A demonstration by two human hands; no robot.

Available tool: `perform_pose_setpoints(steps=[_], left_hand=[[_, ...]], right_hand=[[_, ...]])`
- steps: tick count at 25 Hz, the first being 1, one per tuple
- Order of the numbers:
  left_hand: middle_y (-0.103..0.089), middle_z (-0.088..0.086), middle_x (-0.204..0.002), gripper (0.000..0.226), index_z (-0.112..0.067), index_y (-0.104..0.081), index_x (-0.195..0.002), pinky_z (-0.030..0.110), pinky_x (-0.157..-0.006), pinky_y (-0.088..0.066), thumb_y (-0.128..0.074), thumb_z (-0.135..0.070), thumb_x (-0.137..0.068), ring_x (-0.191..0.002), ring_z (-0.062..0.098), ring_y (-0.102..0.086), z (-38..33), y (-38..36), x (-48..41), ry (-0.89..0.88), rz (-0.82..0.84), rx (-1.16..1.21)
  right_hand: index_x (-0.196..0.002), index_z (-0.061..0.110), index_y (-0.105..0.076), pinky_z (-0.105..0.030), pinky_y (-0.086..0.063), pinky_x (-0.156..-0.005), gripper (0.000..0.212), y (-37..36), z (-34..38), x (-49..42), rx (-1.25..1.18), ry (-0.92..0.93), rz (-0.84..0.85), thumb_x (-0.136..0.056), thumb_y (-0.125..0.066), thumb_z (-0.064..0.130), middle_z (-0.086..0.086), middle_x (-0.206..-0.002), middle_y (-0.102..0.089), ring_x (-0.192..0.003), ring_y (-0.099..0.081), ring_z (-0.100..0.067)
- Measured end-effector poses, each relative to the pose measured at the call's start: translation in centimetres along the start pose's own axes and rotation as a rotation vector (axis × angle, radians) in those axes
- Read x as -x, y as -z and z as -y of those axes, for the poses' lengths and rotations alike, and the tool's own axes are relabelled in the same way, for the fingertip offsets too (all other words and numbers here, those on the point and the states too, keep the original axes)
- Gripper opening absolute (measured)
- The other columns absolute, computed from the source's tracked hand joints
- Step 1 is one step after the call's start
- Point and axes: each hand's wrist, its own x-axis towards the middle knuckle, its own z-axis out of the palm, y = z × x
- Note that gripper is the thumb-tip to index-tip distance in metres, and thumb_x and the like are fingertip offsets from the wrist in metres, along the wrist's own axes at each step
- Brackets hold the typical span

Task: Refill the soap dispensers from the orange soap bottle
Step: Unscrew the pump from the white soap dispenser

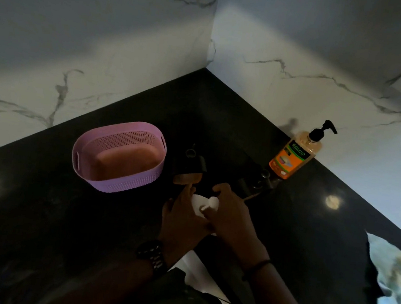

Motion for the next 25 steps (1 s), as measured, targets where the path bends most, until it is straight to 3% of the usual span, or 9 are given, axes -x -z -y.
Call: perform_pose_setpoints(steps=[2, 5, 8, 11, 14, 17, 20, 22, 25], left_hand=[[-0.035, 0.001, -0.158, 0.093, -0.020, -0.028, -0.153, 0.042, -0.120, -0.022, -0.045, -0.068, -0.076, -0.145, 0.019, -0.034, 0.4, 0.0, -0.1, -0.039, 0.033, 0.004], [-0.029, 0.000, -0.161, 0.107, -0.016, -0.021, -0.157, 0.038, -0.119, -0.022, -0.029, -0.078, -0.069, -0.146, 0.017, -0.032, 0.8, 0.3, 0.2, -0.053, 0.046, -0.081], [-0.035, 0.001, -0.158, 0.102, -0.017, -0.023, -0.155, 0.040, -0.118, -0.025, -0.036, -0.075, -0.072, -0.144, 0.020, -0.037, 0.5, 0.1, 0.4, -0.044, -0.003, -0.034], [-0.031, 0.001, -0.159, 0.113, -0.015, -0.019, -0.156, 0.037, -0.118, -0.023, -0.022, -0.082, -0.065, -0.145, 0.016, -0.034, 0.7, 0.2, 0.3, -0.055, 0.030, -0.077], [-0.031, 0.000, -0.159, 0.118, -0.016, -0.017, -0.157, 0.040, -0.119, -0.024, -0.023, -0.084, -0.060, -0.145, 0.016, -0.033, 0.7, 0.3, 0.3, -0.050, 0.014, -0.030], [-0.030, 0.000, -0.160, 0.120, -0.018, -0.017, -0.157, 0.039, -0.119, -0.019, -0.027, -0.086, -0.059, -0.146, 0.016, -0.031, 0.2, 0.7, 0.3, 0.000, 0.055, 0.064], [-0.031, -0.004, -0.159, 0.127, -0.024, -0.016, -0.155, 0.031, -0.115, -0.014, -0.043, -0.091, -0.050, -0.146, 0.015, -0.030, -0.1, 1.0, 0.0, 0.068, 0.079, 0.176], [-0.030, -0.006, -0.159, 0.133, -0.027, -0.014, -0.155, 0.031, -0.115, -0.012, -0.062, -0.089, -0.047, -0.146, 0.014, -0.028, 0.1, 0.8, -0.2, 0.065, 0.106, 0.203], [-0.034, -0.011, -0.156, 0.130, -0.032, -0.018, -0.151, 0.043, -0.122, -0.018, -0.077, -0.079, -0.045, -0.146, 0.014, -0.030, 0.1, 0.7, -0.2, 0.110, 0.096, 0.279]], right_hand=[[-0.138, 0.027, -0.037, -0.037, -0.049, -0.096, 0.069, -0.6, 0.0, 0.0, -0.004, 0.047, 0.049, -0.081, -0.074, 0.032, 0.001, -0.137, -0.047, -0.119, -0.046, -0.015], [-0.147, 0.029, -0.023, -0.039, -0.047, -0.099, 0.087, -1.1, -0.5, 0.2, 0.010, 0.046, -0.046, -0.078, -0.076, 0.039, 0.001, -0.138, -0.047, -0.123, -0.046, -0.018], [-0.148, 0.033, -0.019, -0.038, -0.045, -0.100, 0.090, -1.7, -0.7, 0.5, -0.016, 0.055, -0.055, -0.078, -0.075, 0.041, 0.000, -0.139, -0.047, -0.126, -0.044, -0.020], [-0.149, 0.033, -0.016, -0.039, -0.044, -0.101, 0.091, -2.0, -0.8, 0.9, -0.025, 0.074, -0.181, -0.079, -0.074, 0.038, 0.003, -0.131, -0.054, -0.121, -0.048, -0.018], [-0.150, 0.034, -0.015, -0.036, -0.032, -0.107, 0.091, -1.8, -0.8, 1.3, -0.036, 0.094, -0.176, -0.080, -0.073, 0.038, 0.009, -0.135, -0.052, -0.131, -0.040, -0.016], [-0.150, 0.035, -0.015, -0.032, -0.031, -0.102, 0.089, -1.7, -0.7, 1.3, 0.021, 0.082, -0.252, -0.080, -0.071, 0.039, 0.008, -0.128, -0.055, -0.123, -0.048, -0.015], [-0.147, 0.034, -0.024, -0.035, -0.047, -0.097, 0.086, -0.3, -0.4, 2.0, -0.121, 0.113, -0.322, -0.079, -0.076, 0.028, 0.013, -0.114, -0.059, -0.107, -0.057, -0.006], [-0.147, 0.035, -0.023, -0.026, -0.053, -0.084, 0.088, 1.3, -0.4, 2.7, -0.249, 0.080, -0.311, -0.079, -0.078, 0.023, 0.013, -0.107, -0.061, -0.097, -0.061, -0.001], [-0.143, 0.035, -0.029, -0.012, -0.051, -0.068, 0.080, 3.5, -1.5, 3.9, -0.332, 0.034, -0.309, -0.081, -0.077, 0.018, 0.010, -0.102, -0.066, -0.090, -0.065, 0.004]])
